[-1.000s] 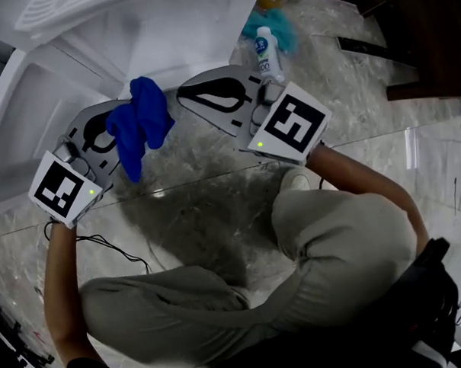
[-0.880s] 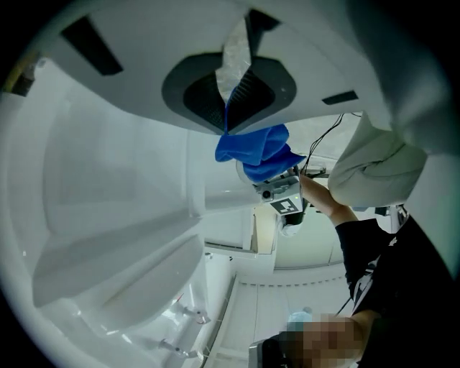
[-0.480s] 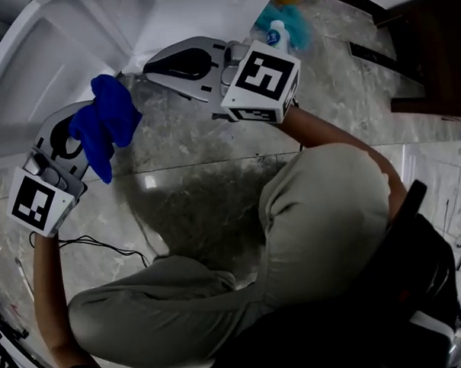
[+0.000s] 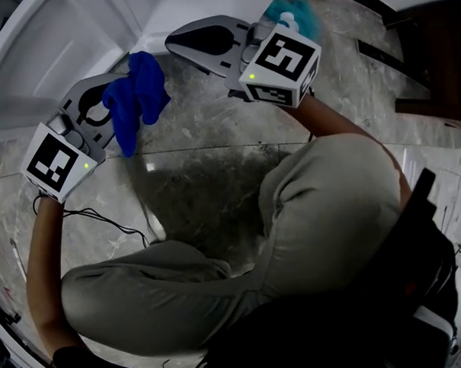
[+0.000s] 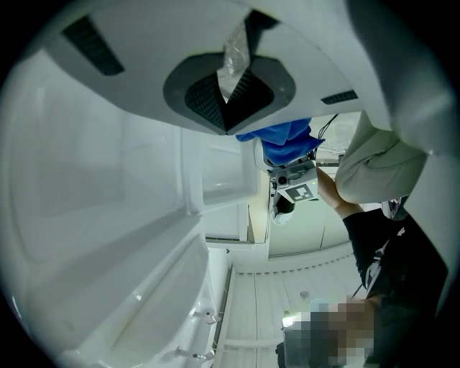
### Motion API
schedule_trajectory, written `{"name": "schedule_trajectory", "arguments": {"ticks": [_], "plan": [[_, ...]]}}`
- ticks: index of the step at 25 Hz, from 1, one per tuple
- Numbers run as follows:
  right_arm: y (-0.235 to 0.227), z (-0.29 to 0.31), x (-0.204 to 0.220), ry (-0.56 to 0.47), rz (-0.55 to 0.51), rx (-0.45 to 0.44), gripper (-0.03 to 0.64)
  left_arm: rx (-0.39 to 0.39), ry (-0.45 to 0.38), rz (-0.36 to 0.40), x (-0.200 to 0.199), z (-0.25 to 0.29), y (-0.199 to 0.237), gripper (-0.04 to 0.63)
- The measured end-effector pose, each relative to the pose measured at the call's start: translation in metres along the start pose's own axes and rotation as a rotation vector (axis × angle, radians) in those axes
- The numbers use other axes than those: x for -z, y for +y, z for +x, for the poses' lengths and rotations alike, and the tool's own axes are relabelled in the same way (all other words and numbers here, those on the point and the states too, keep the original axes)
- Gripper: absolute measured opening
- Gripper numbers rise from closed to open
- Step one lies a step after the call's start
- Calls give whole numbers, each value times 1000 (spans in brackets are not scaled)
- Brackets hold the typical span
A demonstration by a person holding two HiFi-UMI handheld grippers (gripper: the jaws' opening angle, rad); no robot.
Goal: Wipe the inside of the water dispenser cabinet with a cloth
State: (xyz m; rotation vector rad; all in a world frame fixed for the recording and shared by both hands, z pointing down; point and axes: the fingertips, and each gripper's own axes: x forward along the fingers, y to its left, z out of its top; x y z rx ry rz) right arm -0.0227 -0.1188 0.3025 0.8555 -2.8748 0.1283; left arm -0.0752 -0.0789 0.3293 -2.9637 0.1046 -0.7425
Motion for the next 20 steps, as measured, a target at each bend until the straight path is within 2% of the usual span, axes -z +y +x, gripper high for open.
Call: {"name": "schedule_trajectory", "arguments": {"ticks": [5, 12, 20], "plan": [[-2, -5, 1, 20, 7, 11, -2, 38, -7, 11, -6, 5, -5, 91], [0, -4, -5, 19, 11, 15, -3, 55, -109, -58, -32, -1, -6, 91], [1, -9, -3, 9, 11, 11, -3, 44, -126, -99, -31, -2, -5, 91]]}}
